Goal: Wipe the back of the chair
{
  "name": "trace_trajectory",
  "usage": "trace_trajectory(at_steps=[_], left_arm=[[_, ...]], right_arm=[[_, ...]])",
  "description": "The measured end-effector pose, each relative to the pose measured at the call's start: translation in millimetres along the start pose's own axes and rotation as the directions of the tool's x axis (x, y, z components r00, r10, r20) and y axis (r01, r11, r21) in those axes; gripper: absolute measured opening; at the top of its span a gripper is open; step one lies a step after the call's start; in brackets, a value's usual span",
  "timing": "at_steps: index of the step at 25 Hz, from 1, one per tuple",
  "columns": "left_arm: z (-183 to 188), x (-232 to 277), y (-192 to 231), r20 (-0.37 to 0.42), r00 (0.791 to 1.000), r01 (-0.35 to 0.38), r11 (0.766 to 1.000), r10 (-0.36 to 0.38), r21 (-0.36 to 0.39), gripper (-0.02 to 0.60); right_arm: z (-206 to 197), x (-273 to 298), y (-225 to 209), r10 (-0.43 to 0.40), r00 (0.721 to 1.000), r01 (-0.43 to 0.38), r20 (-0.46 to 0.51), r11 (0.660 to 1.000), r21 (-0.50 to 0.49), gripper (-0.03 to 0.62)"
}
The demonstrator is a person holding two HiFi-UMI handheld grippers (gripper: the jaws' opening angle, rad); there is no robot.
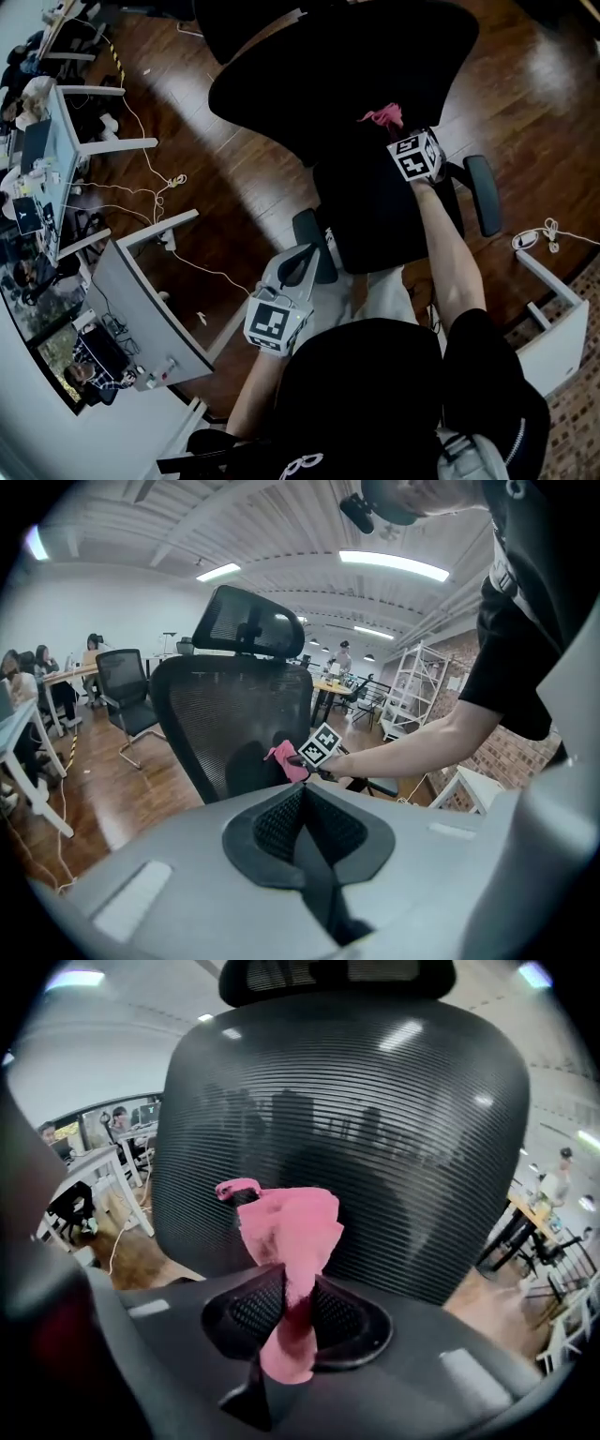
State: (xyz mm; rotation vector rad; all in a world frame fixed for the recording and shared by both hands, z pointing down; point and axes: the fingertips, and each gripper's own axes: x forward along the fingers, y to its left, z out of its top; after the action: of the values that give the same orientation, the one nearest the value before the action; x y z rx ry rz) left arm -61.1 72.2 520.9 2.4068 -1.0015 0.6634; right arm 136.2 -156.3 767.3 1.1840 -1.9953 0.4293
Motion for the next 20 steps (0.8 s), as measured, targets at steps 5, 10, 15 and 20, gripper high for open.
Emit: trace_trajectory(at_steps=[5, 10, 15, 20], left_arm=[[4, 24, -16, -0.008, 1.0, 0.023, 1.0, -0.023, 0.015, -0.008], [3, 35, -33, -0.018, 0.999, 0.041, 0.999, -0.041, 0.013, -0.008], [-2, 36, -36, -0.032, 0.999, 0.043, 0.999, -0.043, -0.001, -0.008], [-4, 24, -23, -0.018, 0.999, 0.028, 1.0, -0.028, -0.008, -0.008]], right_arm=[[-43, -14, -90, -0.111, 0.993, 0.115, -0.038, 0.986, 0.12, 0.074], [-81, -30, -138, -0.216, 0.973, 0.231, -0.084, 0.939, 0.256, 0.073], [-77, -25, -121, -0.205, 0.976, 0.217, -0.07, 0.941, 0.261, 0.072], [-47, -9, -55, -0.134, 0.99, 0.138, -0.032, 0.966, 0.218, 0.072]])
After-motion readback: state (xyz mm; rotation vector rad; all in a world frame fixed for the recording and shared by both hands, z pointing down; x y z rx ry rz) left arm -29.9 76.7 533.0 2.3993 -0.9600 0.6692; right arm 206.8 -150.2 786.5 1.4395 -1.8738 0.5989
